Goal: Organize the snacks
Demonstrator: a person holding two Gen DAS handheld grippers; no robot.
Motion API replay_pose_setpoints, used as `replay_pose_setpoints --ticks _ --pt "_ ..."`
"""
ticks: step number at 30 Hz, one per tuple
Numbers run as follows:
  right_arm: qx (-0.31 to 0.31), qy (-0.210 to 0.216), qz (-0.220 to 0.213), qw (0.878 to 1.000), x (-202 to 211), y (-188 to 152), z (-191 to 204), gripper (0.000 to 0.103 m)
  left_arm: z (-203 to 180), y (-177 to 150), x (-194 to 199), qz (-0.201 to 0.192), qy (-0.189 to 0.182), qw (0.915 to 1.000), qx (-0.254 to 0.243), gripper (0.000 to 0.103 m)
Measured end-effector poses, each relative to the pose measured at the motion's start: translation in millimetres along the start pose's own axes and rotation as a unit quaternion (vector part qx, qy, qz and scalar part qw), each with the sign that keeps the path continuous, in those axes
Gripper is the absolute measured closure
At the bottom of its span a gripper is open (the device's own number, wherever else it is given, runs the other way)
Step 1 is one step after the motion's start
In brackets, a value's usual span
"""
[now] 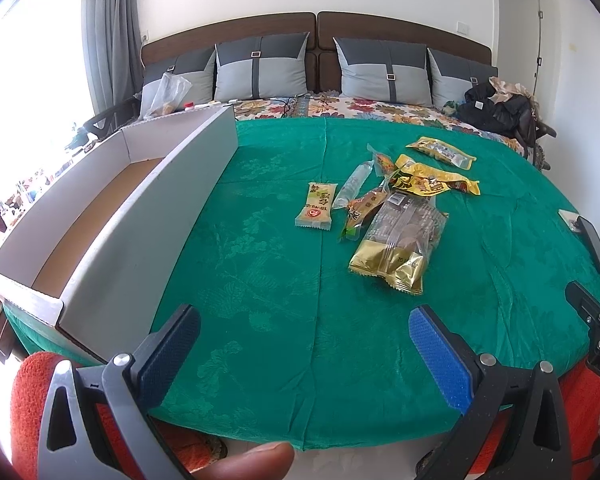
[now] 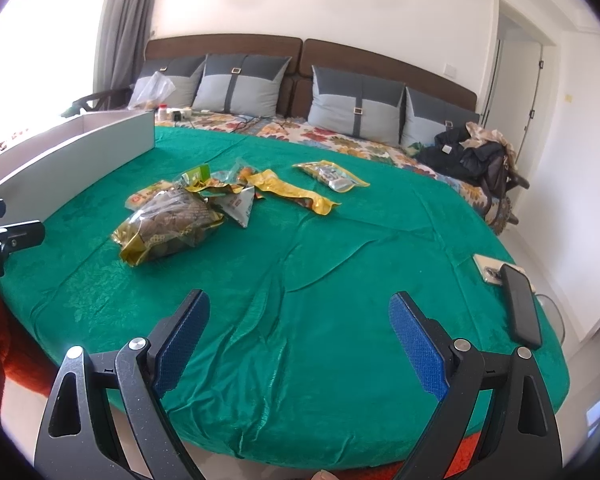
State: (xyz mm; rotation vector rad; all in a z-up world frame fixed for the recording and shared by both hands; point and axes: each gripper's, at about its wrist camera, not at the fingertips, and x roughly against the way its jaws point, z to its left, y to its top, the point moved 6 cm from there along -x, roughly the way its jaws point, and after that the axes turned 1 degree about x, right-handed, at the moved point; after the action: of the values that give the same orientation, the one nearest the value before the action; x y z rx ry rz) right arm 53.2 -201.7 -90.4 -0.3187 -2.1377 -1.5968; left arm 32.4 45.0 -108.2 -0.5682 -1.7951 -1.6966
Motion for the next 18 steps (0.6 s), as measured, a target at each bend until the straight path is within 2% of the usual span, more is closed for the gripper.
replay_pose_setpoints --ticks 18 --pt "0.001 0.001 0.003 1.000 -3.7 -2.1 0.3 0.010 -1.4 -3.3 -5.7 0.005 -0.002 1.0000 -0.005 0.000"
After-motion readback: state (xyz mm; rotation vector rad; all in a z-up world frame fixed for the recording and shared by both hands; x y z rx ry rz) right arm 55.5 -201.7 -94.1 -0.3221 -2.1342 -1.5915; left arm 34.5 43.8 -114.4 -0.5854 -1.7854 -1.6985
